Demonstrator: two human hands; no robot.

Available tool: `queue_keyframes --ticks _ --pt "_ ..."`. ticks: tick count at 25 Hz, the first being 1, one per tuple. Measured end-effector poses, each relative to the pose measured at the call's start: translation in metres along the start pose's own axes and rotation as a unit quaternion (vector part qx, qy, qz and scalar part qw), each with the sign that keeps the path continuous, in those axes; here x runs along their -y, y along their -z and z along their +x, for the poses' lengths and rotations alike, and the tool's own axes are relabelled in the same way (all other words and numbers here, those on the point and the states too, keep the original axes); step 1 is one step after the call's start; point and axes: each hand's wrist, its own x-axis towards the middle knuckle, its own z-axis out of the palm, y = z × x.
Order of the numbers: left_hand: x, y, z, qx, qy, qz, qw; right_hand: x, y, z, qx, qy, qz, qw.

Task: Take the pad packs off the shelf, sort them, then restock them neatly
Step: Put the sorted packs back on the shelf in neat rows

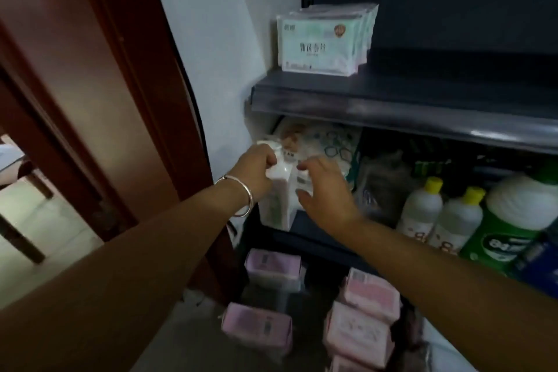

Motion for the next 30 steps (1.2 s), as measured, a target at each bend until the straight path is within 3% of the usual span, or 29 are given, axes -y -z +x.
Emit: queue_keyframes --ticks 7,16,20,25,30 --pt "0.094 -0.099 -0.044 0.176 0.048 0.059 0.982 -0.043 -0.096 -0.082 0.192 -0.097 -0.018 0.977" --pt "0.164 -0.184 -0.069 0.292 0.075 0.081 0.950 -0.053 -0.207 -0.132 0.457 -0.143 -0.059 0.876" --pt "0.178 -0.201 -0.075 0.276 0.073 0.085 0.955 -0.060 -0.231 -0.140 0.468 -0.135 -0.097 0.868" --pt "0.178 -0.213 -0.056 0.234 0.030 0.192 0.953 -0.070 -0.222 -0.121 0.436 -0.096 -0.057 0.893" --pt "0.181 -0.234 -0.040 0.230 0.053 0.277 0.931 -0.082 -0.196 -0.108 0.437 -0.059 -0.053 0.896"
